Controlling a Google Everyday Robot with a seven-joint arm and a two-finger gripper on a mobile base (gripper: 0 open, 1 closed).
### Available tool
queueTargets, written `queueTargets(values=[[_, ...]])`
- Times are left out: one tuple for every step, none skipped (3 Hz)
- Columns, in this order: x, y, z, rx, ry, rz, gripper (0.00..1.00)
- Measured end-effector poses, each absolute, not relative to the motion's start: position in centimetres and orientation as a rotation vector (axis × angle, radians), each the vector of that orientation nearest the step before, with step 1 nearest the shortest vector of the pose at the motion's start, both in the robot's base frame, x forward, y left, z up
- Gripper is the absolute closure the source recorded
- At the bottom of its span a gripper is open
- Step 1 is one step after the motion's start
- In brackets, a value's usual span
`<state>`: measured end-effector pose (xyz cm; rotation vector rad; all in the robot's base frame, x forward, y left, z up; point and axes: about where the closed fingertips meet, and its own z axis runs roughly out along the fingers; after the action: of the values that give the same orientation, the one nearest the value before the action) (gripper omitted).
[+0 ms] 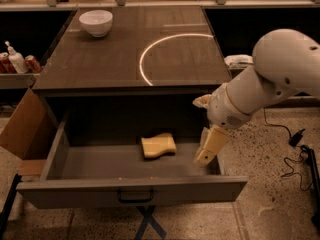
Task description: Pick sponge from top drawer and place on counter
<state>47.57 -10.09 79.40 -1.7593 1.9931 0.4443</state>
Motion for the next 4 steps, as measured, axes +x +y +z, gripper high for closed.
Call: queueTargets(values=[[48.1, -8.8, 77.2, -1.796, 1.982, 0.463, 0.00], [49.2, -7.3, 75.5, -1.805, 1.952, 0.467, 0.00], [50.5, -6.0, 73.8, -1.798, 1.932, 0.480, 0.00], [52.3, -4.8, 71.8, -1.786, 1.913, 0.487, 0.00]])
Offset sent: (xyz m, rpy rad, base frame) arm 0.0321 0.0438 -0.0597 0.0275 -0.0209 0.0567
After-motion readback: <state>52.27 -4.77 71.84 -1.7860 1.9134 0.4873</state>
